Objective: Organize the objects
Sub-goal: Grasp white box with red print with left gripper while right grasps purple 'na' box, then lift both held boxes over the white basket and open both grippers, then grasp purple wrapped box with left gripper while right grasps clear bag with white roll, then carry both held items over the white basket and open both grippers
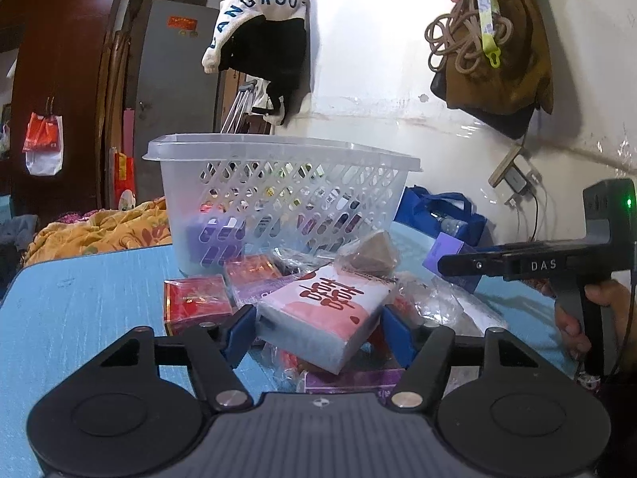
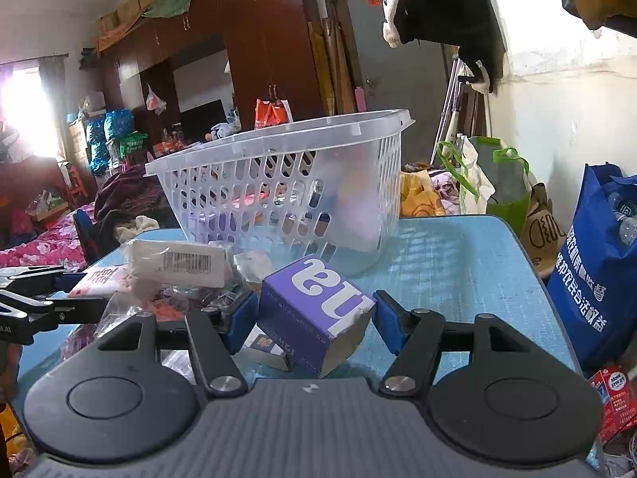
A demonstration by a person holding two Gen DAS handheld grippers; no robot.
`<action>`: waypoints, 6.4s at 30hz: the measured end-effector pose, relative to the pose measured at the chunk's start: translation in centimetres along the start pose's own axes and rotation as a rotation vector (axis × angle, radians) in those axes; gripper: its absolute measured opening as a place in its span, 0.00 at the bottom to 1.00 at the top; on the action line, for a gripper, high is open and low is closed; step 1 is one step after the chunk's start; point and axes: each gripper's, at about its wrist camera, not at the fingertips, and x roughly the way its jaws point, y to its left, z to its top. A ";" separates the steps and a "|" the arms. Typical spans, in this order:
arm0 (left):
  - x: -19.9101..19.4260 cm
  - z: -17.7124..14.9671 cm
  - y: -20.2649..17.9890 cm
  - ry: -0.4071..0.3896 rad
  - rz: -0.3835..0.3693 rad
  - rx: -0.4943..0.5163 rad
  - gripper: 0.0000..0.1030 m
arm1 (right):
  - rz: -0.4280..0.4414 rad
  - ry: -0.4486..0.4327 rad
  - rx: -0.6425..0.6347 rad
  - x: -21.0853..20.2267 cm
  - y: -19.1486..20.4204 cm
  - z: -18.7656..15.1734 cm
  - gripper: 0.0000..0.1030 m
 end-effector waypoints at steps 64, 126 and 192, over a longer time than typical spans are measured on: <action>6.9 15.9 3.5 -0.133 0.226 -0.148 0.83 | -0.119 -0.123 -0.239 5.5 4.4 14.5 0.98; -5.7 -4.2 -4.2 -0.162 0.282 0.019 0.65 | 0.015 -0.153 -0.141 -5.4 3.8 -2.9 0.50; -3.0 5.0 0.9 -0.086 0.151 -0.066 0.91 | 0.013 -0.066 -0.118 -1.0 5.7 1.9 1.00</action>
